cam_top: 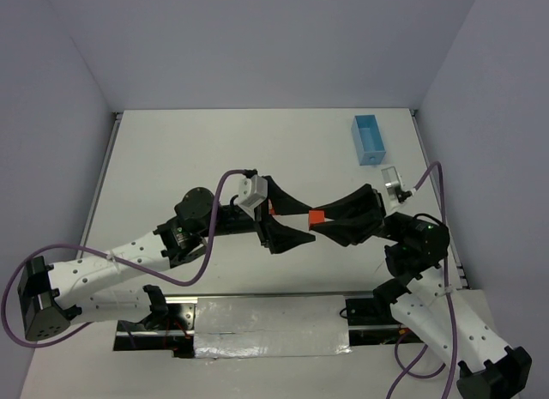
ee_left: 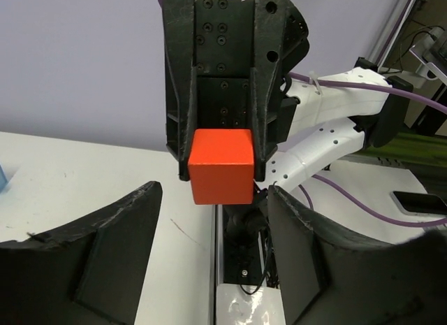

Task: Build the wood block tower

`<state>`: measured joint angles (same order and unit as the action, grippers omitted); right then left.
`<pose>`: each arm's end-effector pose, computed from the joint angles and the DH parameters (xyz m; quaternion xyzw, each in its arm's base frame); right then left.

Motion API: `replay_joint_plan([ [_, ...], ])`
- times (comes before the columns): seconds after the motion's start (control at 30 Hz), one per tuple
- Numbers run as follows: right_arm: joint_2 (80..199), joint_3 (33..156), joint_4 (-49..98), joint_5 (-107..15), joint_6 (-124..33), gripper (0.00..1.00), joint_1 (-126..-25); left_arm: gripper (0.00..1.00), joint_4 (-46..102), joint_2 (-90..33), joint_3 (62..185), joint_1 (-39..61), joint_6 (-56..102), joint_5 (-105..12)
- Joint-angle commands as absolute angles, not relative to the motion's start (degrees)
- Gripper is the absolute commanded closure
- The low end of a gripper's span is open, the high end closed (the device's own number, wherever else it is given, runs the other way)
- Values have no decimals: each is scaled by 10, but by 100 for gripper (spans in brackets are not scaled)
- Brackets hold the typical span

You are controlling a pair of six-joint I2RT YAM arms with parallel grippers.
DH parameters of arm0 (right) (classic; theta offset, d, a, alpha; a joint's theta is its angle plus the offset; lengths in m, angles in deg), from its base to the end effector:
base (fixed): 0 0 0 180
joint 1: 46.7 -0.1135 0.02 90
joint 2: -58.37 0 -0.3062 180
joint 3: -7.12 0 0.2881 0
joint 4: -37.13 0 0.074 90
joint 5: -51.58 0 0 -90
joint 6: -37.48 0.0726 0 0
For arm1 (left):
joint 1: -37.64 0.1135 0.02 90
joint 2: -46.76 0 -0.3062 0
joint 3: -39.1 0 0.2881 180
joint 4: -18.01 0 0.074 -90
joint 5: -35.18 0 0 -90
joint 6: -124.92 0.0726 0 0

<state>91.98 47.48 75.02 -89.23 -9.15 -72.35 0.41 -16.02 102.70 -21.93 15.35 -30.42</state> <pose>0.0986 0.1098 0.4011 -0.3375 0.4051 0.6085 0.5931 0.1266 -0.2747 0.4342 0.3566 0.4785 -0.6003 0.5324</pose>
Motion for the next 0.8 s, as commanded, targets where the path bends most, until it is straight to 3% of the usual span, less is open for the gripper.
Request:
replay_joint_plan([
  [0.0, 927, 486, 769, -895, -93, 85, -732, 28, -22, -147, 1054, -222, 166, -285],
  [0.23, 928, 490, 766, -896, -95, 85, -733, 54, -15, -160, 1061, -222, 168, -286],
  [0.27, 928, 490, 765, -896, -95, 85, -733, 68, -13, -162, 1061, -222, 169, -285],
  [0.3, 928, 490, 764, -895, -95, 85, -733, 72, -12, -162, 1062, -222, 170, -287],
  [0.33, 927, 489, 764, -894, -96, 85, -734, 83, -9, -163, 1064, -222, 172, -289],
  [0.4, 924, 489, 759, -892, -98, 85, -733, 88, -2, -163, 1065, -222, 173, -290],
  [0.43, 922, 490, 756, -891, -100, 85, -733, 99, 0, -163, 1065, -221, 173, -291],
  [0.57, 922, 490, 755, -896, -100, 82, -733, 100, 0, -156, 1058, -222, 173, -309],
  [0.67, 923, 488, 747, -903, -100, 68, -733, 100, 3, -152, 1058, -222, 177, -321],
  [0.7, 921, 489, 737, -905, -109, 58, -733, 100, 8, -151, 1061, -222, 180, -328],
  [0.77, 918, 507, 685, -921, -128, 51, -733, 100, 35, -150, 1067, -222, 191, -328],
])
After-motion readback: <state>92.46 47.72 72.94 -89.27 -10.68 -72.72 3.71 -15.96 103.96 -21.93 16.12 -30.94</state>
